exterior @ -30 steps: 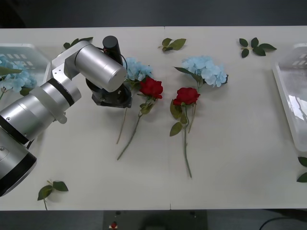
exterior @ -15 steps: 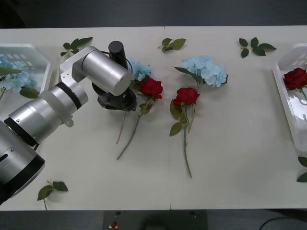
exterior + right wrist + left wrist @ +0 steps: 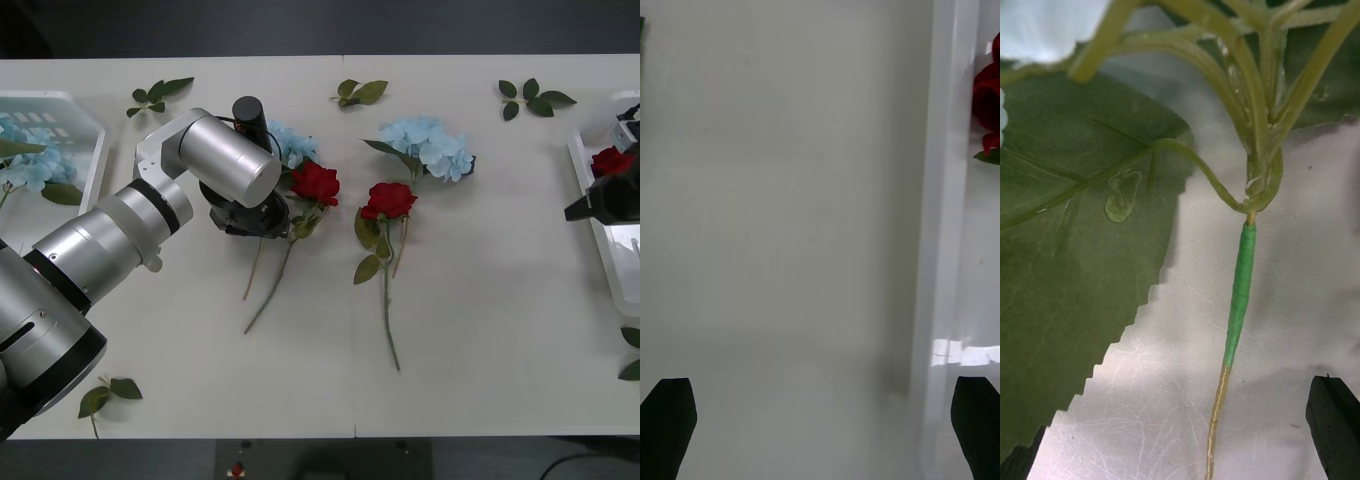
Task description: Put the red flowers into the right box and the blue flowers into the left box
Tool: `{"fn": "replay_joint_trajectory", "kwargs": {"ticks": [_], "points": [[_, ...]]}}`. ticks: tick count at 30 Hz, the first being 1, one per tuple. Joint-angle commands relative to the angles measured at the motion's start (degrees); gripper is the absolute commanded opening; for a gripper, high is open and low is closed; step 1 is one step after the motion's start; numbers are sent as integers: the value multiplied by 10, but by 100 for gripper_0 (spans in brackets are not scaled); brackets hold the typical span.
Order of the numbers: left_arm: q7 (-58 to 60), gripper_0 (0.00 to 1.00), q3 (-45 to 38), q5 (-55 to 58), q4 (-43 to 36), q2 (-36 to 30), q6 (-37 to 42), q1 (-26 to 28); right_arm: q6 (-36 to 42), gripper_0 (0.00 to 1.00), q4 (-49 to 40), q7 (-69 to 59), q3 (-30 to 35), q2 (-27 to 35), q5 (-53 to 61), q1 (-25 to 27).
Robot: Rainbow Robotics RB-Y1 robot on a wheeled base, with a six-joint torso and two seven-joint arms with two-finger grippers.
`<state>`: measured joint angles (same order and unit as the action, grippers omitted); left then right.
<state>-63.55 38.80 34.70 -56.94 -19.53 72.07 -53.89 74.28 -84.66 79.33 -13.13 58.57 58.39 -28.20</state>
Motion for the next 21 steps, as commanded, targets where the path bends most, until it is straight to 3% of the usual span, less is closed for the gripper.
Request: {"fn": "replay_joint_trajectory", "kwargs": {"ticks": [1,4,10,11,12,21], "points": [[-26,96,4,-4,-2,2,-3,-20,10,99,-8,-106,13,-44,-14,-41],[-29,82,4,-3,-2,1,-3,-20,15,99,-6,-150,12,-72,-22,-56],[-28,23,19,-3,-1,2,-11,-20,19,99,13,-224,13,-137,-46,-87],[-27,6,21,-3,0,2,-14,-20,19,100,13,-226,12,-152,-59,-92],[-27,0,22,-3,0,2,-15,-20,19,99,13,-227,13,-159,-66,-93],[-32,0,19,-2,0,1,-15,-22,7,99,15,-243,15,-246,-172,-98]]}}
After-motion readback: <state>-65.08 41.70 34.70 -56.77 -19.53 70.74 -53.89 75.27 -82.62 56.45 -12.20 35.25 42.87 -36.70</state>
